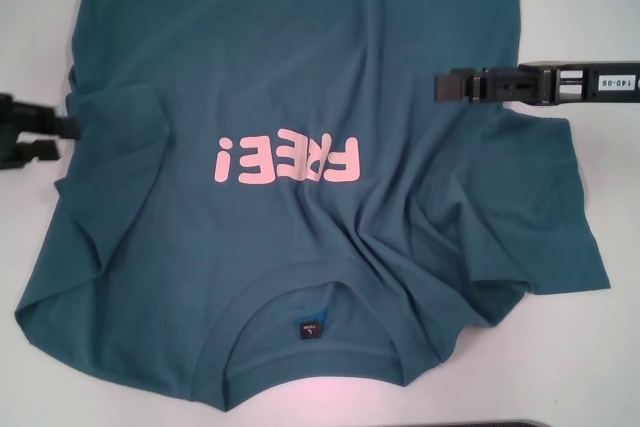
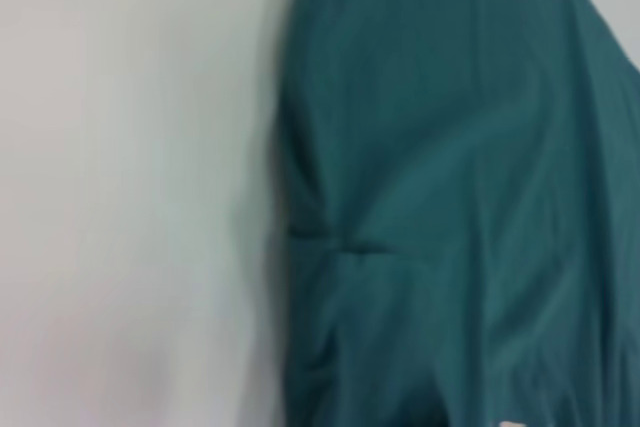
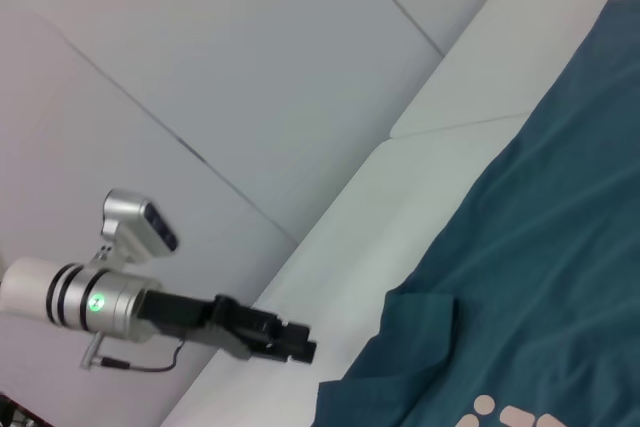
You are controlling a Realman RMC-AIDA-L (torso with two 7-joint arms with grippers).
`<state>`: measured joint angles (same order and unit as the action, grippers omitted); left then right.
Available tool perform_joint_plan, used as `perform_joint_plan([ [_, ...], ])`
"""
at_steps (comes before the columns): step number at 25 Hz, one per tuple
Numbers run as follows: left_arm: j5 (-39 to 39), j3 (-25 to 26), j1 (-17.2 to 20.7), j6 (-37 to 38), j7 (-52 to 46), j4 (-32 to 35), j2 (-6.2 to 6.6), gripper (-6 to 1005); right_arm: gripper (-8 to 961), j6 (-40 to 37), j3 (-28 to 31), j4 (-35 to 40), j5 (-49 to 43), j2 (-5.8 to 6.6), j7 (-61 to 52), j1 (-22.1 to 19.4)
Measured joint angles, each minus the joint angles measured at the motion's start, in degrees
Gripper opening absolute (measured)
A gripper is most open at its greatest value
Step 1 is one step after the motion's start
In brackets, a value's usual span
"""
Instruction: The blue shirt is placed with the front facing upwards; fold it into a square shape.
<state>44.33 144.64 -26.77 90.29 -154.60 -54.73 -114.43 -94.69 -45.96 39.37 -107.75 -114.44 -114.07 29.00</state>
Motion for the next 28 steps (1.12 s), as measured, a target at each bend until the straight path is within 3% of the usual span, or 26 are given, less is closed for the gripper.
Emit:
perform_joint_plan([
  [7,-1.02,-0.42,1.89,-0.57,0.62,0.28,-0.14,404,914,0.25,-0.27,0.00,0.00,0.05,-0.01,0.07],
  [28,-5.62,-1.90,-0.68,-2.93,1.19,3.87,-0.55,385,914,0.20,-0.05,0.00,0.00,0.05,-0.29,-0.53],
])
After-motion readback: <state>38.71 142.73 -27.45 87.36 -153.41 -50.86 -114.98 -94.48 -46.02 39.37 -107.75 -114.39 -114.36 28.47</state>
